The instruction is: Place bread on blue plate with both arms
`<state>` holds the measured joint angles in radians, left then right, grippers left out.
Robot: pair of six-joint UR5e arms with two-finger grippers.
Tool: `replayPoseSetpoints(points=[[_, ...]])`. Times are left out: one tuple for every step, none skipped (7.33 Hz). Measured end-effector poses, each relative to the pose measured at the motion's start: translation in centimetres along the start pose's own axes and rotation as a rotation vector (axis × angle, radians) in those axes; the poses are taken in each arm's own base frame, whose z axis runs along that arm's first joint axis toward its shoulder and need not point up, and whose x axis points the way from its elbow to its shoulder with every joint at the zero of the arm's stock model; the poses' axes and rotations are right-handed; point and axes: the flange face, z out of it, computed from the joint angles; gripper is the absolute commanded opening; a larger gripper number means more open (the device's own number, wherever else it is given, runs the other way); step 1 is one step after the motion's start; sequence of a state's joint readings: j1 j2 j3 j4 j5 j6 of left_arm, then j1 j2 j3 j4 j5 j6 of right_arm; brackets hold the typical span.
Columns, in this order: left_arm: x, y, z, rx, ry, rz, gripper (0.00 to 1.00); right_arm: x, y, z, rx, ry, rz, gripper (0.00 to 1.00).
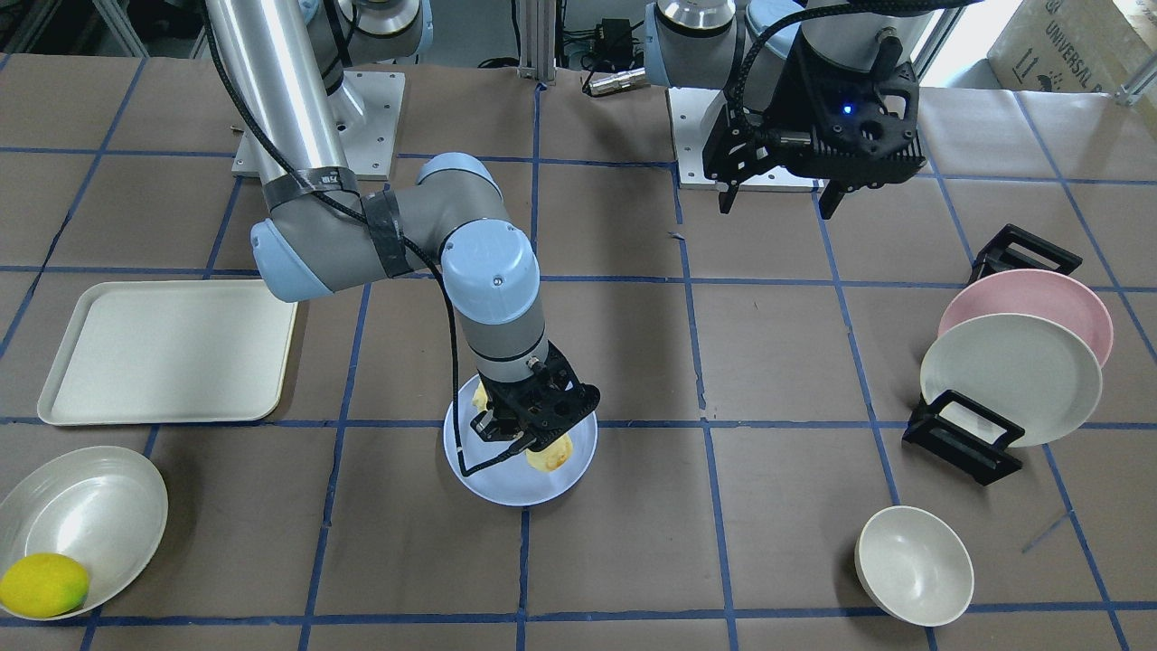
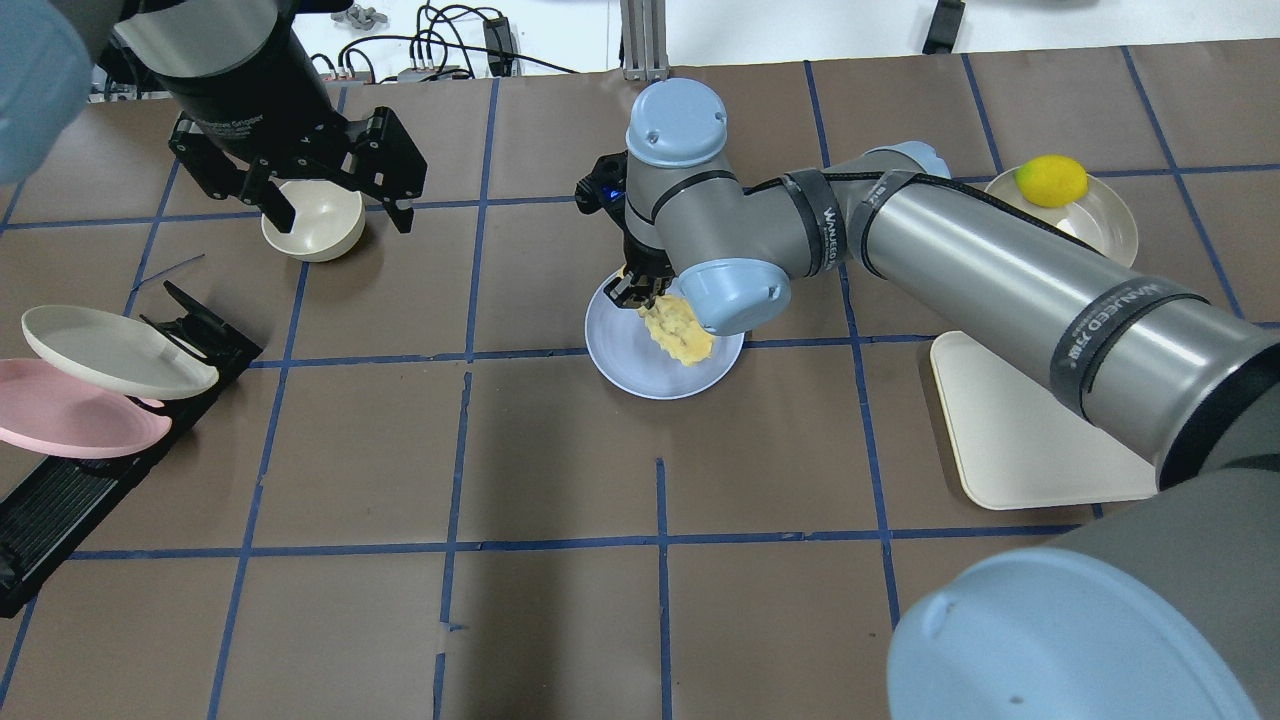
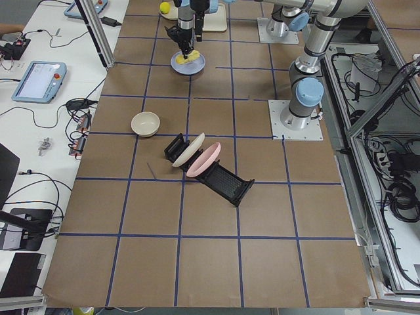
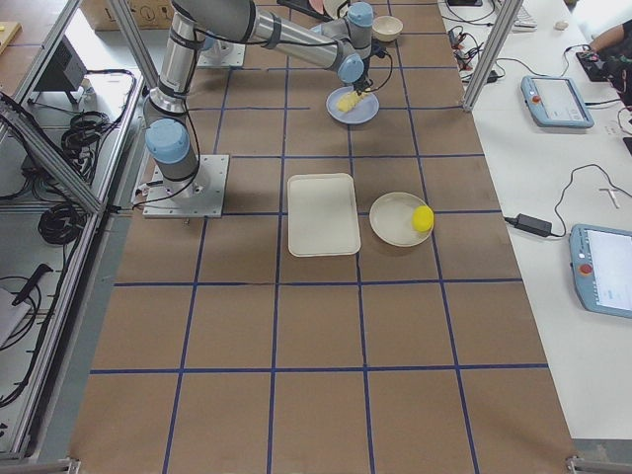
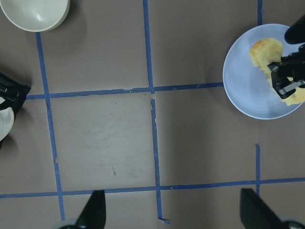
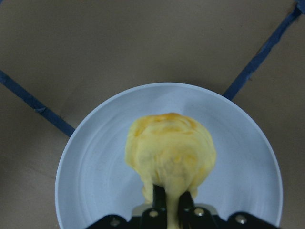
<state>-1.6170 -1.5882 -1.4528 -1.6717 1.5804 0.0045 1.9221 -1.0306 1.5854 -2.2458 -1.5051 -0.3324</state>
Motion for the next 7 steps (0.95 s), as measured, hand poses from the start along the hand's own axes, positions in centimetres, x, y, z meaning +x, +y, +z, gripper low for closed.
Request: replayPoseSetpoints(points=[[0.0,0.0,0.0,-0.001,0.0,0.0,1.0,0.2,0.0,0.3,-0.006,0.011,-0.003,1.0],[0.0,-0.1,0.0,0.0,0.0,0.001,1.0,0.3,0.0,0.3,-0.01,0.025,-0.004,1.0],[-0.2,-0.1,0.0,0.002,0.0,0.0,1.0,0.4,-0.1,-0.1,-0.01,0.036,-0.003,1.0],[-0.6,-0.3,0.0,0.003,0.0,-0.006,1.0,0.5,-0.3,-0.9,-0.007,0.043,-0.003,1.0],[-0.9,-0.4,0.1,0.003,0.001,-0.012,1.0,0.6,-0.6,-2.3,-0.004,0.046,-0.002,1.0],[-1.1,-0.4,0.1,0.003,0.002,-0.015,1.0,1.2,-0.6,-4.0,-0.005,0.047,-0.003,1.0],[-1.2,-0.5,0.1,0.002,0.002,-0.016,1.0,2.5,0.4,-5.2,-0.011,0.048,-0.002,1.0]])
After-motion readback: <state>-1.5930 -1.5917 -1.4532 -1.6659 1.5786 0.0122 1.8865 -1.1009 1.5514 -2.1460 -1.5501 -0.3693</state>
